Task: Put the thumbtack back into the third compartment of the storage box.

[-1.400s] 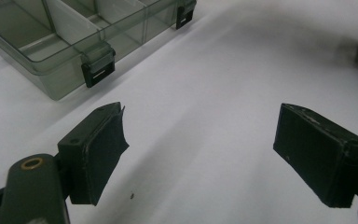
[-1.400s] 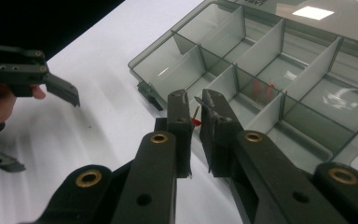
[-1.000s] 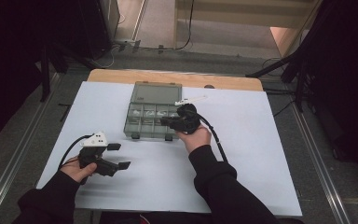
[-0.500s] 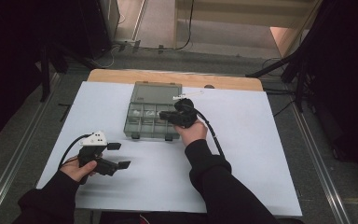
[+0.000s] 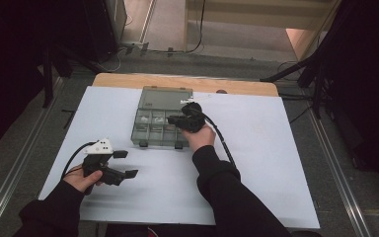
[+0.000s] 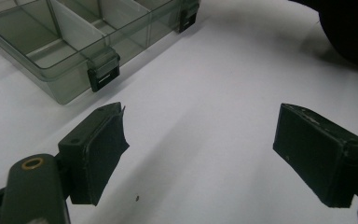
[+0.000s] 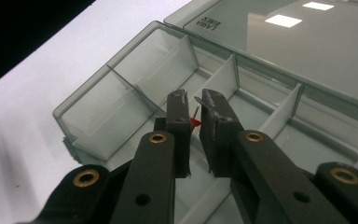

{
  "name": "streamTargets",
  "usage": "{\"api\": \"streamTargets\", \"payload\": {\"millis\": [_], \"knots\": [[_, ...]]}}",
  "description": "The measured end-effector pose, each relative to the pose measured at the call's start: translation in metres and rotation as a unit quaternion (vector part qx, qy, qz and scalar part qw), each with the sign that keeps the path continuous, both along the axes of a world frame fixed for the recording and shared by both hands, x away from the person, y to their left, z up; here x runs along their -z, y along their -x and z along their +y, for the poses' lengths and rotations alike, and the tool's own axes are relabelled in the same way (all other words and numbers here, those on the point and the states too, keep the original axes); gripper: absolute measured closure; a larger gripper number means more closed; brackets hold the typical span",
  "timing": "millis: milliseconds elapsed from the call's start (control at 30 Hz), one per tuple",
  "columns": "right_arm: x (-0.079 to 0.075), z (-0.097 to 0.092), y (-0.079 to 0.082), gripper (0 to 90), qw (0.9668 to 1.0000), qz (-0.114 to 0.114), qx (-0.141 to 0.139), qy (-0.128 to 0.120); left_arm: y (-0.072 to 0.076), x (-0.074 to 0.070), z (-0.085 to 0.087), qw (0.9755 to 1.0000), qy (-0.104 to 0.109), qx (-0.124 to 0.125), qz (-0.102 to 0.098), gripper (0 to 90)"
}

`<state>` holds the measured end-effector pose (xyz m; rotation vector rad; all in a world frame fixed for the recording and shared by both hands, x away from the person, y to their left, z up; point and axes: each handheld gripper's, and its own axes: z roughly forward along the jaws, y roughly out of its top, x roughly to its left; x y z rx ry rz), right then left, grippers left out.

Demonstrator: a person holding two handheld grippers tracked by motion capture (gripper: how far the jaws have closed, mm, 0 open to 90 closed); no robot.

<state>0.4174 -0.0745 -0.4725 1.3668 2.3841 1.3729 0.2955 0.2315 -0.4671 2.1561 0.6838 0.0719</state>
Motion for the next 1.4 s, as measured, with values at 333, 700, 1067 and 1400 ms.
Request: {"api": "streamTargets", "payload": {"millis": [333,700,1067,1400], "knots": [[0.008,0.006,-0.006,83.0,0.9998,-0.003,0.005,0.017,-0.001,-0.003,0.003,0.9999,0.010,-0.006,-0.004,15.9],[0.003,0.002,-0.004,55.7,0.9999,-0.002,0.002,0.012,-0.007,-0.004,0.008,0.9987,0.002,-0.049,-0.016,15.9],[-0.005,-0.004,0.003,40.4,0.9991,-0.035,-0.022,0.000,-0.014,-0.009,0.008,0.9996,0.008,-0.023,-0.012,15.9],[-0.008,-0.021,0.006,37.4,0.9981,-0.047,-0.037,-0.014,-0.027,-0.010,0.004,0.9997,0.010,-0.022,-0.007,16.0]]}}
